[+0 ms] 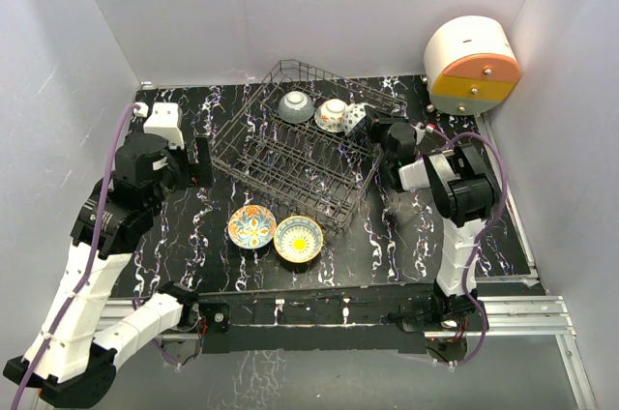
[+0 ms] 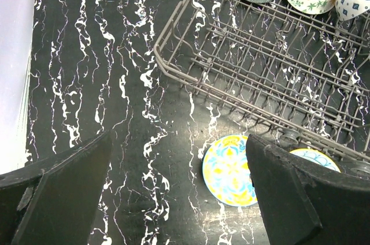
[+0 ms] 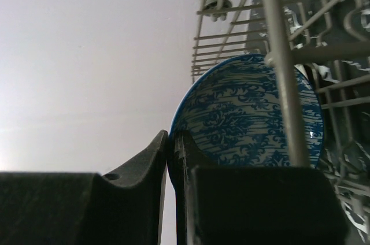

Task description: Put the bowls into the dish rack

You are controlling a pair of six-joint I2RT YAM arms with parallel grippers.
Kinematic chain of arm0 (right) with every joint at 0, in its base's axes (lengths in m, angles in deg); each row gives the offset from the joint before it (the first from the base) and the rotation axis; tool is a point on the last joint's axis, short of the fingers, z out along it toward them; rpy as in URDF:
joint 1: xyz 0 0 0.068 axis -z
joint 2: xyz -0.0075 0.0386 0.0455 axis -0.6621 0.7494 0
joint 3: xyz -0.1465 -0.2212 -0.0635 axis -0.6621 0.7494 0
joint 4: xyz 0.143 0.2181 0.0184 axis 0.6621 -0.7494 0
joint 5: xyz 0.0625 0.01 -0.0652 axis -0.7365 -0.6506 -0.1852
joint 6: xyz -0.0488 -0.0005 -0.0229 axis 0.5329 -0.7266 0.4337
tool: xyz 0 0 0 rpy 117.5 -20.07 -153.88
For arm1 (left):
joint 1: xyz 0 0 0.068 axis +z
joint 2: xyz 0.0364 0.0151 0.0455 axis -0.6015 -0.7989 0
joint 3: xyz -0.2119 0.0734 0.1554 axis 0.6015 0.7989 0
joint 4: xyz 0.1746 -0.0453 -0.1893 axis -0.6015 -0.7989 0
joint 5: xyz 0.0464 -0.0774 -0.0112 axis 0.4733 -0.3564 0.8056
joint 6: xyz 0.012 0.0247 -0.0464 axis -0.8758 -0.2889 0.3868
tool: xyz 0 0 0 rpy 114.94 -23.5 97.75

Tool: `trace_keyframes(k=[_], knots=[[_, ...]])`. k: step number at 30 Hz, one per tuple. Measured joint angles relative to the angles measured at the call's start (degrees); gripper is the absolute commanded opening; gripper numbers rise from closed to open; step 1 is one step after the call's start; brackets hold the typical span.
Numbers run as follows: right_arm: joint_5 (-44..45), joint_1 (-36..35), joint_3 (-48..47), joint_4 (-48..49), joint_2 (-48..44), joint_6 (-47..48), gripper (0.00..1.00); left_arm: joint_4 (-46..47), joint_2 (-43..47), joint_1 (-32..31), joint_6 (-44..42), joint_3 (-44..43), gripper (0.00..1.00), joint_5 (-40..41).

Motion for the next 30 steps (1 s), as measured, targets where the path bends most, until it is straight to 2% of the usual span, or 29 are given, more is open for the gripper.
trace_keyframes(k=[9, 12, 16, 20, 30], knots=[[1.20, 0.42, -2.23, -17.07, -4.52, -1.44, 0.13, 0.31, 0.13, 0.00, 0.00, -0.02, 0.97, -0.24], [1.05, 0.52, -3.91, -20.61, -4.63, -1.77, 0.13, 0.26, 0.39, 0.00, 0.04, -0.11, 0.97, -0.24], [0.79, 0.55, -4.26, -21.94, -4.68, -2.51, 0.08, 0.24, 0.94, 0.00, 0.07, -0.26, 0.97, -0.24], [0.70, 0.50, -3.54, -19.80, -4.63, -1.79, 0.08, 0.04, 1.51, 0.00, 0.09, -0.35, 0.97, -0.24], [2.75, 0.52, -1.49, -0.61, 0.70, 4.50, 0.08, -1.29, 1.64, 0.00, 0.33, -1.05, 0.97, -0.24]])
